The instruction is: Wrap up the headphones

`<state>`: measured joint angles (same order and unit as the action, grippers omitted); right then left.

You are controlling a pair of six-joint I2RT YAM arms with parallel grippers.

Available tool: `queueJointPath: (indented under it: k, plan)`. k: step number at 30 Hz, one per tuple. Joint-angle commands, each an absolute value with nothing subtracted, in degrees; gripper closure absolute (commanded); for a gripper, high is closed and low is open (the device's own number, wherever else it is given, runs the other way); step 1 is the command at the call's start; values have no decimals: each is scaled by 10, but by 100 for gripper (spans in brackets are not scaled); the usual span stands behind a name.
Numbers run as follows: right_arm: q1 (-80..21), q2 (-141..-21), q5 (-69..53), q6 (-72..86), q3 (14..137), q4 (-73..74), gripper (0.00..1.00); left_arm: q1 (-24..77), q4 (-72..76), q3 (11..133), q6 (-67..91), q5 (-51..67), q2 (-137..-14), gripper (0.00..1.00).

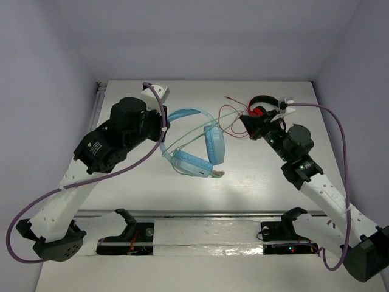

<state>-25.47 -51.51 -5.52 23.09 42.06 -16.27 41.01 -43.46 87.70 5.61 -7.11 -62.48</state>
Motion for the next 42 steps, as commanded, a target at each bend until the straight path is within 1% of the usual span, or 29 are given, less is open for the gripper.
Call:
queueJointPath:
  k: [1,4,7,8,11,15,16,17,18,19,24,25,26,27,30,33,36,42]
  plan:
    - [-253,-521,-83,236,419,-178,100,403,-363,889,89,-43,-599,100]
    - [-253,-555,-102,246,420,-181,100,396,-348,896,96,-6,-594,100]
    - [-253,-586,-168,264,407,-213,100,384,-328,905,100,27,-595,100]
    - [-253,-596,-208,267,405,-220,100,379,-316,904,103,59,-600,100]
    - [-253,-641,-269,277,414,-242,100,379,-284,897,118,110,-613,100]
    - [-253,-669,-311,307,408,-309,100,379,-248,878,139,133,-623,100]
    - [-253,-678,-316,315,404,-319,93,379,-231,868,151,135,-626,100]
    - [-253,-684,-319,316,402,-331,83,379,-222,864,158,135,-627,100]
    - [-253,-694,-320,323,397,-352,71,379,-216,854,163,131,-627,100]
    - [-253,-694,-320,326,395,-361,68,379,-209,852,169,127,-628,100]
    - [-253,-722,-312,332,378,-402,65,379,-187,839,186,105,-628,100]
    - [-253,-724,-309,333,374,-410,61,379,-183,840,188,105,-627,100]
    - [-253,-726,-300,332,363,-417,59,379,-180,842,190,105,-629,100]
    - [-253,-726,-294,326,359,-427,58,379,-178,845,192,104,-630,100]
    - [-253,-725,-280,316,356,-412,62,379,-174,853,195,86,-633,100]
    - [-253,-725,-262,342,345,-430,62,379,-160,853,205,68,-630,100]
    - [-253,-713,-220,367,320,-433,61,379,-137,844,220,55,-624,100]
    - [-253,-654,-151,398,291,-382,58,379,-123,838,231,63,-639,100]
